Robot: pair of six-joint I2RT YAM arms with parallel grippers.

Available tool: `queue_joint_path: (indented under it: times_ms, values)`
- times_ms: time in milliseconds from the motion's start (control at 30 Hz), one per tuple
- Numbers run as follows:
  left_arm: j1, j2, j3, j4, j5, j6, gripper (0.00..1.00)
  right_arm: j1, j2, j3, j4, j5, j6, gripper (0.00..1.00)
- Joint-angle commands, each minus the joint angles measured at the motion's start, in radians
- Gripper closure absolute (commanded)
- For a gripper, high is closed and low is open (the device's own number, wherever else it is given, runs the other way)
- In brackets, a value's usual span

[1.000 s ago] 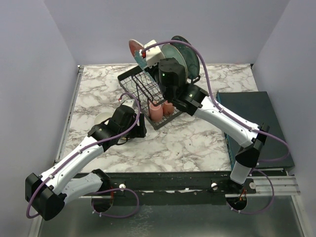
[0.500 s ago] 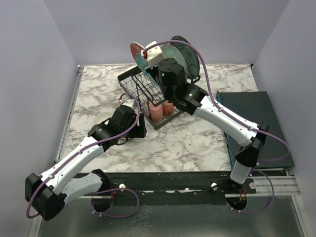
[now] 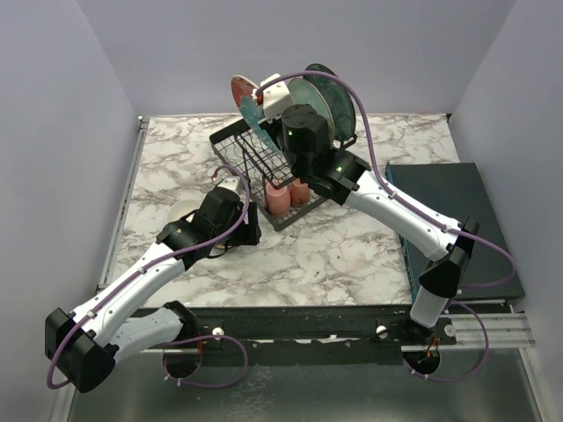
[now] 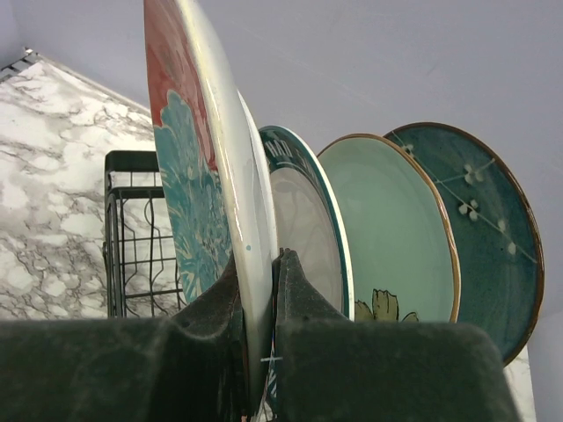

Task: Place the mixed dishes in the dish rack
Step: Insert the plate into the dish rack.

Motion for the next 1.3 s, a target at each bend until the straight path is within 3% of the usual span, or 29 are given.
queue_joint_path:
  times_ms: [0,1267]
  values:
    - [0.006,-0.011,-0.010,-0.020,0.003,0.011,0.20,-0.005,-0.030,0.012,0.133,-0.018,0.032,1.00]
    - [0.016,-0.051,-0.011,-0.020,-0.031,0.003,0.17,-0.014,-0.032,-0.138,0.103,-0.042,0.152,1.00]
